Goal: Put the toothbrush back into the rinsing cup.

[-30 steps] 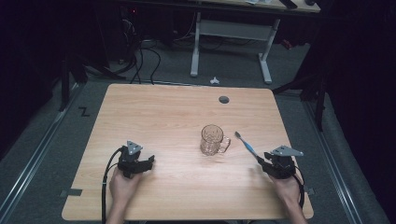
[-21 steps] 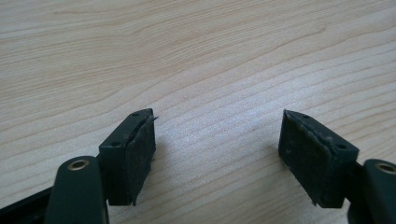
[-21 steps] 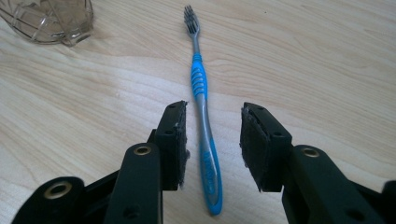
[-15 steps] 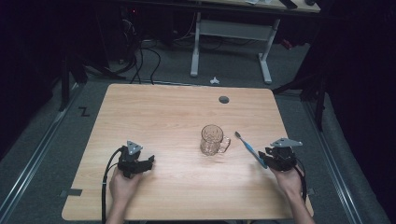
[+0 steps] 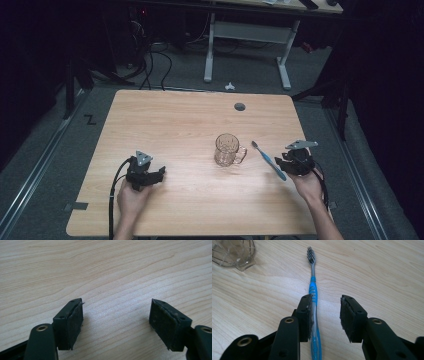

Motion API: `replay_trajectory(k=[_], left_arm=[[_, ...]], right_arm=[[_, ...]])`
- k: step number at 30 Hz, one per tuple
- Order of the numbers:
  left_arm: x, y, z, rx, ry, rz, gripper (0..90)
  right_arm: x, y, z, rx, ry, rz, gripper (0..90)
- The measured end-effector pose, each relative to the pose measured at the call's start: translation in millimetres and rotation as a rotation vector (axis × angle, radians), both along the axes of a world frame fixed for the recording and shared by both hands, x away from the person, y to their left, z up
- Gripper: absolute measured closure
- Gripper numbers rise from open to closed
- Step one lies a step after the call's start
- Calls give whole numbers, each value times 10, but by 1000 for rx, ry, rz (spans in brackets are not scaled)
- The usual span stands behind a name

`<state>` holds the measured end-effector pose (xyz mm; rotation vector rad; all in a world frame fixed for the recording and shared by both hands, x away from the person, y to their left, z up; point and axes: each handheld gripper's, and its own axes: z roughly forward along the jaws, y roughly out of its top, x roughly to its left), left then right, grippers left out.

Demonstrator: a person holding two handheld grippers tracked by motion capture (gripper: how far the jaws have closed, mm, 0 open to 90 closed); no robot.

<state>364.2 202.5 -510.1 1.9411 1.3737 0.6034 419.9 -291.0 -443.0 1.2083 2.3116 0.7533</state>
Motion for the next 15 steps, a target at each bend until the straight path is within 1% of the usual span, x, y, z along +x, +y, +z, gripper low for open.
replay_trajectory(k=[5, 8, 9, 15], left_arm=[[0, 0, 0, 0, 0, 0, 278], [0, 0, 0, 0, 0, 0, 278], [0, 0, 0, 0, 0, 0, 278], [0, 0, 0, 0, 0, 0, 278]], right_arm=[[75, 40, -4, -19, 24, 8, 624], [115, 71, 15, -23, 30, 15, 624], [124, 75, 18, -20, 37, 17, 624], [226, 126, 29, -43, 69, 25, 624]])
